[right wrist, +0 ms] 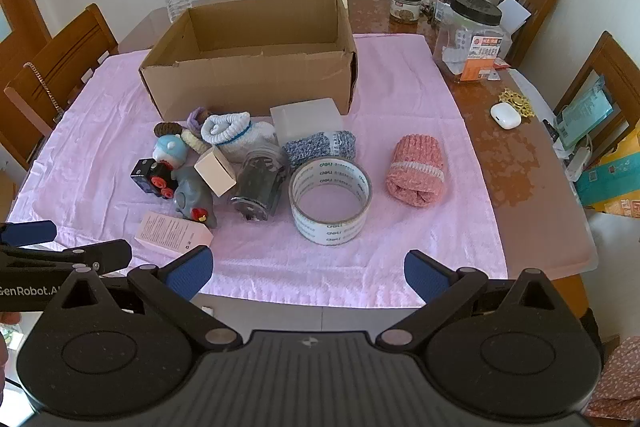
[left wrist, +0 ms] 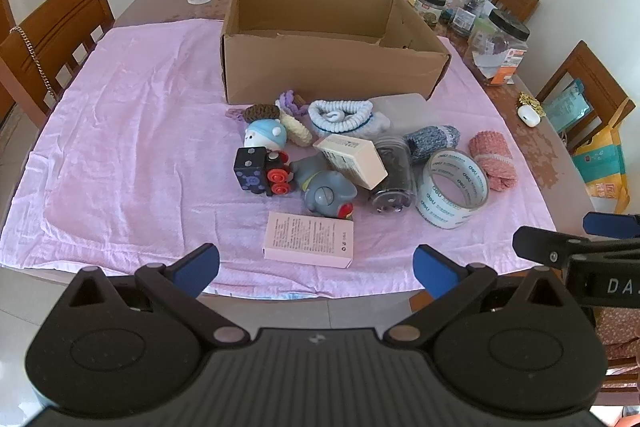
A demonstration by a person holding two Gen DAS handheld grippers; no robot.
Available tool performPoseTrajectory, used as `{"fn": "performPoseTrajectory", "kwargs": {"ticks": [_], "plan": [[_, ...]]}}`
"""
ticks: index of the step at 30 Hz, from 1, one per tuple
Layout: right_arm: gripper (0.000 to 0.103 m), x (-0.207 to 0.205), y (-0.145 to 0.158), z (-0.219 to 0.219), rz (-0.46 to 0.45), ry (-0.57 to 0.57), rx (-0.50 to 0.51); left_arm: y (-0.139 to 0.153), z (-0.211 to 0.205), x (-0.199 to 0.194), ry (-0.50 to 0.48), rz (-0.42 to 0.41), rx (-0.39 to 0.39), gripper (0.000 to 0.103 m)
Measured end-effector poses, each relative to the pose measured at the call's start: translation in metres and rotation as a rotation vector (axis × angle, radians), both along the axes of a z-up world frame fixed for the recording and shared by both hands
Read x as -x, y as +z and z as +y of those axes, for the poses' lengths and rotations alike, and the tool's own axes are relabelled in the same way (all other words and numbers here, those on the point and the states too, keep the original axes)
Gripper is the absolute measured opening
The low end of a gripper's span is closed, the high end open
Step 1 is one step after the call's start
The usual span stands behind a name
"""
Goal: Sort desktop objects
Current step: 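Move the right tool toward the tape roll while the left tool approaches the pink paper box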
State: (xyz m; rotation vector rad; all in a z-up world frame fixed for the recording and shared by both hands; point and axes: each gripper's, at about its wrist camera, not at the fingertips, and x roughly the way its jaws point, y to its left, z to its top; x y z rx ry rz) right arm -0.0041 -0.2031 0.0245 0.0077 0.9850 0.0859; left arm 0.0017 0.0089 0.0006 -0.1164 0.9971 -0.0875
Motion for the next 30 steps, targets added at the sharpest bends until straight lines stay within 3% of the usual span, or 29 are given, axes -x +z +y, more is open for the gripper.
{"fn": "performPoseTrajectory", "kwargs": {"ticks": [30], "plan": [[0.103, -0.0079, -0.0018, -0.0056, -0.022, 0.030, -0.005, -0.0048, -0.0070, -0.0068, -0.012, -0.016, -0.007, 0.102]]}}
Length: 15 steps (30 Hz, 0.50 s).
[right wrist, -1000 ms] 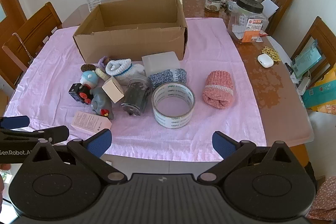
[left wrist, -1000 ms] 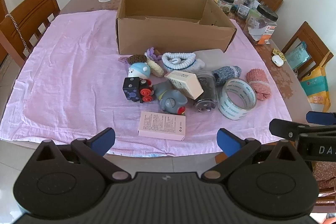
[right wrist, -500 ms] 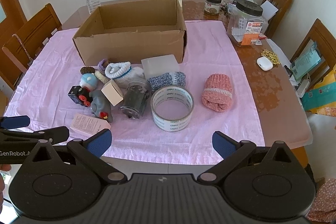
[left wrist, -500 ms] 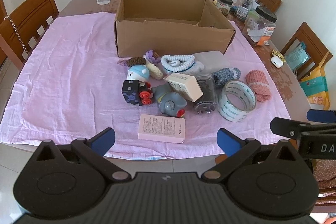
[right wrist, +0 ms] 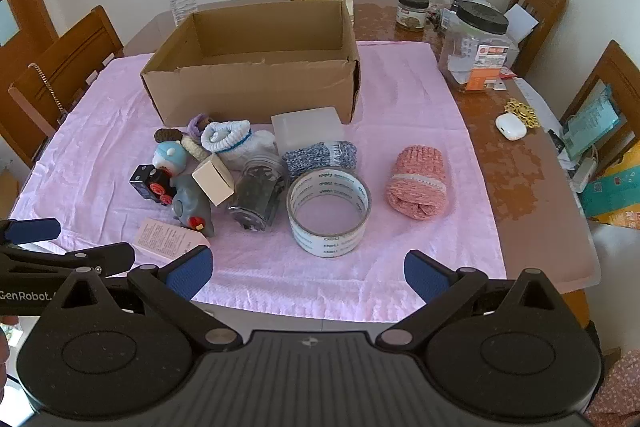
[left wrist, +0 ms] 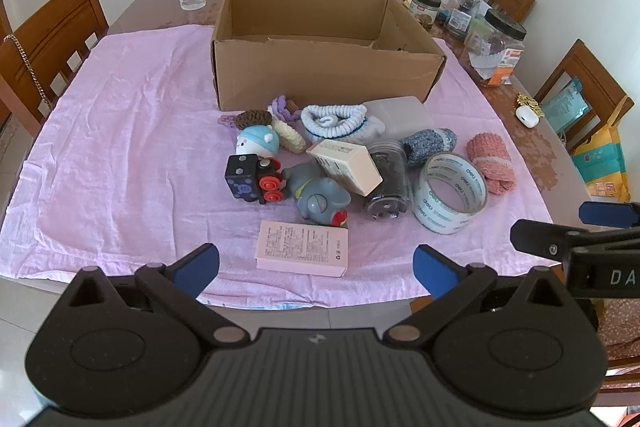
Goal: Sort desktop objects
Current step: 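Move the right tool toward the tape roll while the left tool approaches the pink paper box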
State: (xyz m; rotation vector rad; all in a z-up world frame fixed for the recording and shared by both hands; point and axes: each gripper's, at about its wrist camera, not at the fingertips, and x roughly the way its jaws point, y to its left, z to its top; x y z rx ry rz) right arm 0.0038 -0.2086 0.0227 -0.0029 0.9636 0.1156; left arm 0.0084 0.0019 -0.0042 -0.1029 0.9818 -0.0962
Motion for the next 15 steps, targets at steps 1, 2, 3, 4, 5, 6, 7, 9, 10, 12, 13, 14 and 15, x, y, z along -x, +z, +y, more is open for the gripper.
{"fn": "performPoseTrajectory", "kwargs": {"ticks": [1, 2, 3, 4, 5, 6, 7, 9, 10, 12, 13, 14, 15], "plan": [[0.103, -0.001, 0.000, -0.001, -0.001, 0.004, -0.002, -0.001, -0.001, 0.000, 0.000, -0.001, -0.002, 0.102], [0.103, -0.001, -0.001, -0.002, -0.001, 0.008, -0.005, -0.001, -0.001, 0.000, 0.002, -0.002, -0.005, 0.102], [0.103, -0.002, -0.002, -0.002, 0.000, 0.012, -0.006, -0.001, -0.002, 0.000, 0.004, -0.003, -0.012, 0.102], [0.103, -0.003, -0.003, -0.003, 0.000, 0.016, -0.006, -0.002, -0.002, -0.001, 0.006, -0.004, -0.016, 0.102], [0.103, -0.004, -0.004, -0.004, -0.001, 0.019, -0.008, -0.003, -0.003, -0.001, 0.008, -0.005, -0.019, 0.102], [0.103, -0.004, -0.004, -0.005, -0.001, 0.022, -0.009, -0.004, -0.005, -0.001, 0.011, -0.005, -0.021, 0.102], [0.103, -0.006, -0.005, -0.006, 0.000, 0.025, -0.012, -0.006, -0.006, -0.002, 0.013, -0.003, -0.022, 0.102], [0.103, -0.007, -0.007, -0.008, 0.000, 0.029, -0.017, -0.009, -0.008, -0.003, 0.019, 0.003, -0.022, 0.102], [0.103, -0.008, -0.008, -0.009, -0.001, 0.032, -0.019, -0.011, -0.009, -0.004, 0.024, 0.003, -0.023, 0.102], [0.103, -0.010, -0.010, -0.012, -0.008, 0.042, -0.024, -0.014, -0.012, -0.005, 0.030, -0.002, -0.027, 0.102], [0.103, -0.011, -0.011, -0.014, -0.010, 0.043, -0.024, -0.016, -0.013, -0.006, 0.035, -0.002, -0.031, 0.102], [0.103, -0.012, -0.013, -0.016, -0.013, 0.048, -0.027, -0.019, -0.015, -0.007, 0.040, -0.003, -0.038, 0.102], [0.103, -0.013, -0.014, -0.017, -0.016, 0.054, -0.028, -0.020, -0.015, -0.008, 0.044, -0.006, -0.044, 0.102]]}}
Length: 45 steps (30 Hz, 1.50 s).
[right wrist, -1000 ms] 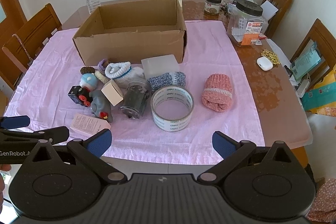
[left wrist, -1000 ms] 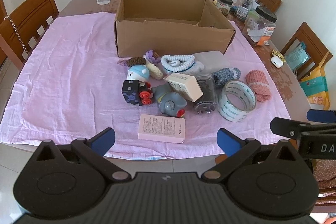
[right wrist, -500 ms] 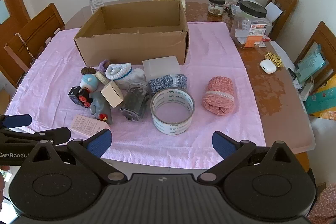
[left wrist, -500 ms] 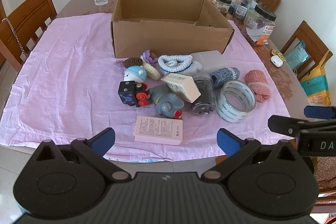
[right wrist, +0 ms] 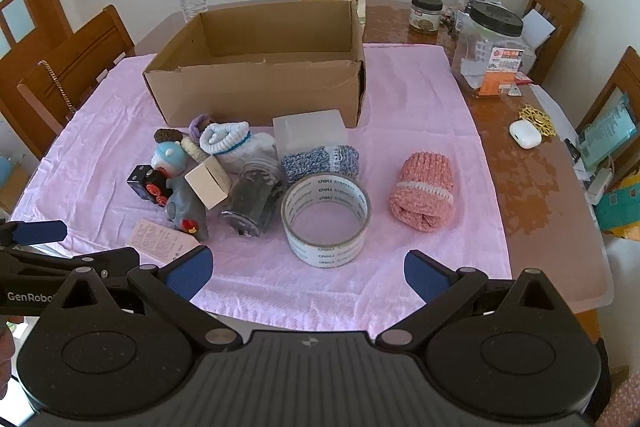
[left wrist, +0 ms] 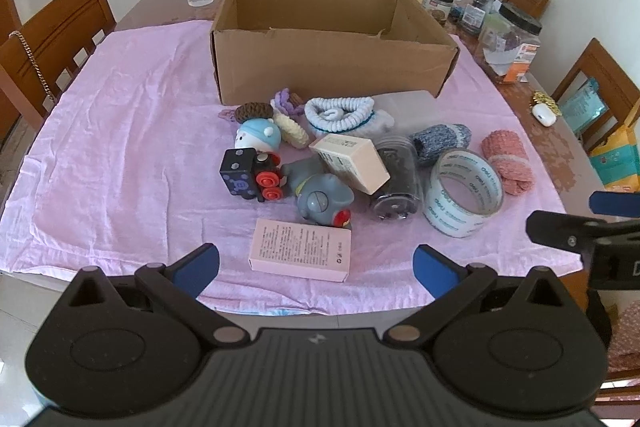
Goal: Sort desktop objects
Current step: 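Move the right tool toward the tape roll while the left tool approaches the pink paper box, then close the right tool on the tape roll while the left tool grasps the pink box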
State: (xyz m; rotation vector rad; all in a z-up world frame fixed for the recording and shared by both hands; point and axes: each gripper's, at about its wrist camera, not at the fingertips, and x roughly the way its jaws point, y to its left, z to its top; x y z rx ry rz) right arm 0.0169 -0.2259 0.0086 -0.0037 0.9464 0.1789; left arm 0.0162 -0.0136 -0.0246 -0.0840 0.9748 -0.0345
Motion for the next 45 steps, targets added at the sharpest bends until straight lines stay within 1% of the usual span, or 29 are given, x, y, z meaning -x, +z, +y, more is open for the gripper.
{"fn": "performPoseTrajectory", "kwargs": {"ticks": [4, 8, 10, 13, 15, 18, 21, 25, 33, 39, 40, 42, 45], "plan": [[0.103, -0.006, -0.007, -0.005, -0.018, 0.031, 0.015, -0.010, -0.005, -0.004, 0.023, -0.010, -0.025, 0.102], [0.103, -0.013, -0.016, -0.010, -0.034, 0.086, 0.029, -0.020, -0.007, -0.007, 0.047, -0.038, -0.034, 0.102], [0.103, -0.018, -0.021, -0.012, -0.033, 0.115, 0.035, -0.025, -0.008, -0.010, 0.061, -0.031, -0.035, 0.102], [0.103, -0.025, -0.029, -0.015, -0.039, 0.157, 0.035, -0.033, -0.009, -0.014, 0.107, -0.021, -0.062, 0.102], [0.103, -0.029, -0.034, -0.017, -0.045, 0.192, 0.032, -0.038, -0.010, -0.016, 0.108, -0.010, -0.060, 0.102], [0.103, -0.037, -0.043, -0.018, -0.047, 0.243, 0.035, -0.044, -0.013, -0.019, 0.094, 0.006, -0.061, 0.102], [0.103, -0.045, -0.053, -0.018, -0.027, 0.277, 0.051, -0.049, -0.016, -0.021, 0.080, 0.009, -0.080, 0.102], [0.103, -0.054, -0.061, -0.017, -0.008, 0.317, 0.043, -0.056, -0.015, -0.024, 0.052, 0.011, -0.090, 0.102], [0.103, -0.068, -0.076, -0.011, 0.014, 0.326, 0.055, -0.070, -0.011, -0.037, -0.037, 0.017, -0.102, 0.102], [0.103, -0.078, -0.086, -0.007, 0.013, 0.324, 0.078, -0.077, -0.009, -0.040, -0.080, 0.029, -0.109, 0.102], [0.103, -0.081, -0.089, -0.005, 0.018, 0.325, 0.080, -0.078, -0.009, -0.040, -0.086, 0.034, -0.109, 0.100], [0.103, -0.085, -0.093, -0.003, 0.023, 0.328, 0.084, -0.080, -0.009, -0.041, -0.094, 0.039, -0.116, 0.100], [0.103, -0.087, -0.098, 0.001, 0.019, 0.339, 0.112, -0.080, -0.010, -0.040, -0.111, 0.035, -0.123, 0.100]]}}
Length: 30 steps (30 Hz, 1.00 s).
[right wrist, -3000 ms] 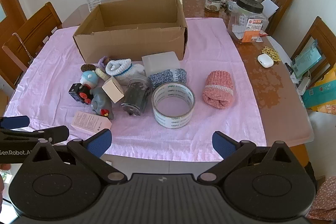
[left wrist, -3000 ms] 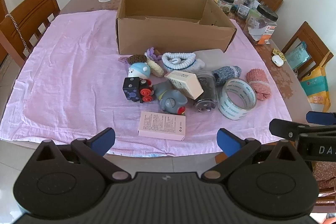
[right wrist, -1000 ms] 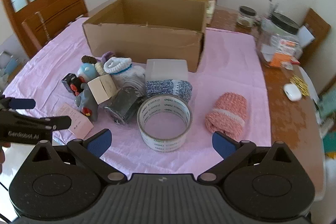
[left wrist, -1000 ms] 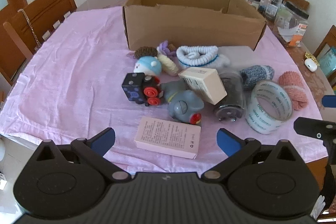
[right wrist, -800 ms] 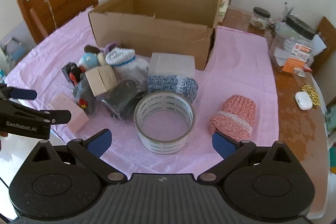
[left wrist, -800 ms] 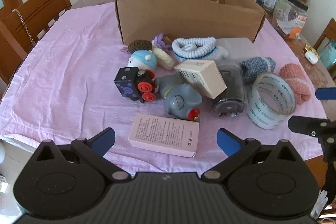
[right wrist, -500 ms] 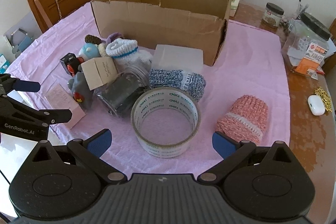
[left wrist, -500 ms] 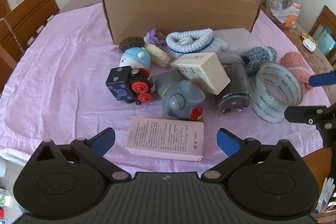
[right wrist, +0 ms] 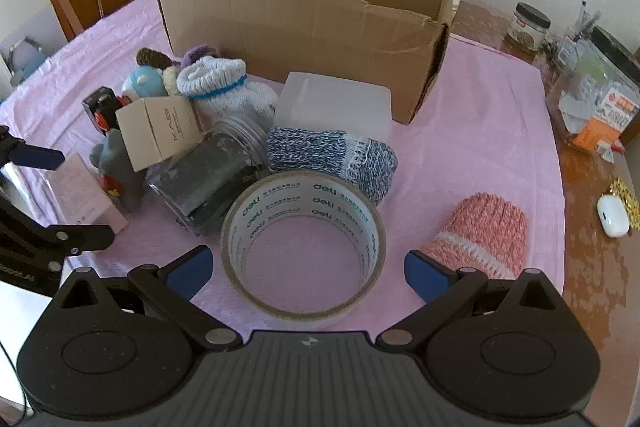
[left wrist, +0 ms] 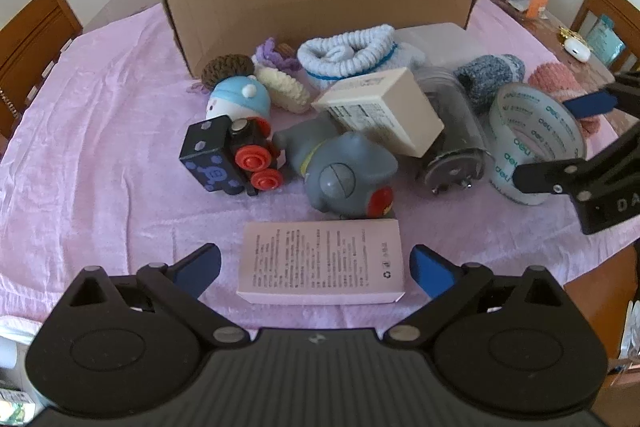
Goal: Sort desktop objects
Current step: 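Close the right tool on the tape roll while the left tool grasps the pink box, then carry the tape roll and pink box with both tools over the cardboard box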
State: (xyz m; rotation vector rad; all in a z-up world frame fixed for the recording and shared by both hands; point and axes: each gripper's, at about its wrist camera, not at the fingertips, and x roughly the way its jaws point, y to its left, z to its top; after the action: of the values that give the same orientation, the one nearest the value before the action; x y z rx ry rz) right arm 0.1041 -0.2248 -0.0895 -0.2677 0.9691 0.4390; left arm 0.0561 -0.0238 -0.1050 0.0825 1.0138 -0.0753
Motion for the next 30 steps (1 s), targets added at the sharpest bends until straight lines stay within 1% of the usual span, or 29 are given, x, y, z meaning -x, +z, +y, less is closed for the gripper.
{"fn": "performPoseTrajectory", "kwargs": {"ticks": [3, 5, 7, 9, 15, 21, 30], "plan": [[0.103, -0.002, -0.003, 0.002, 0.000, 0.012, 0.008, 0.000, -0.002, -0.001, -0.017, -0.002, -0.006, 0.099], [0.103, -0.004, -0.003, 0.003, -0.001, 0.019, 0.007, -0.001, -0.003, -0.003, -0.023, 0.003, 0.002, 0.093], [0.103, -0.005, -0.003, 0.004, -0.007, 0.019, 0.013, -0.002, -0.003, -0.004, -0.025, 0.020, 0.009, 0.083], [0.103, -0.006, -0.003, 0.004, -0.010, 0.022, 0.014, -0.003, -0.003, -0.004, -0.018, 0.023, 0.004, 0.080], [0.098, -0.007, -0.002, 0.003, -0.004, 0.020, -0.001, -0.002, -0.002, -0.004, -0.017, 0.021, 0.010, 0.080], [0.088, -0.009, -0.004, 0.003, 0.015, 0.024, -0.011, 0.001, 0.001, -0.003, -0.013, 0.015, 0.015, 0.080], [0.087, -0.005, 0.004, 0.003, 0.010, 0.031, -0.007, 0.021, 0.006, 0.000, -0.022, -0.018, 0.032, 0.080]]}}
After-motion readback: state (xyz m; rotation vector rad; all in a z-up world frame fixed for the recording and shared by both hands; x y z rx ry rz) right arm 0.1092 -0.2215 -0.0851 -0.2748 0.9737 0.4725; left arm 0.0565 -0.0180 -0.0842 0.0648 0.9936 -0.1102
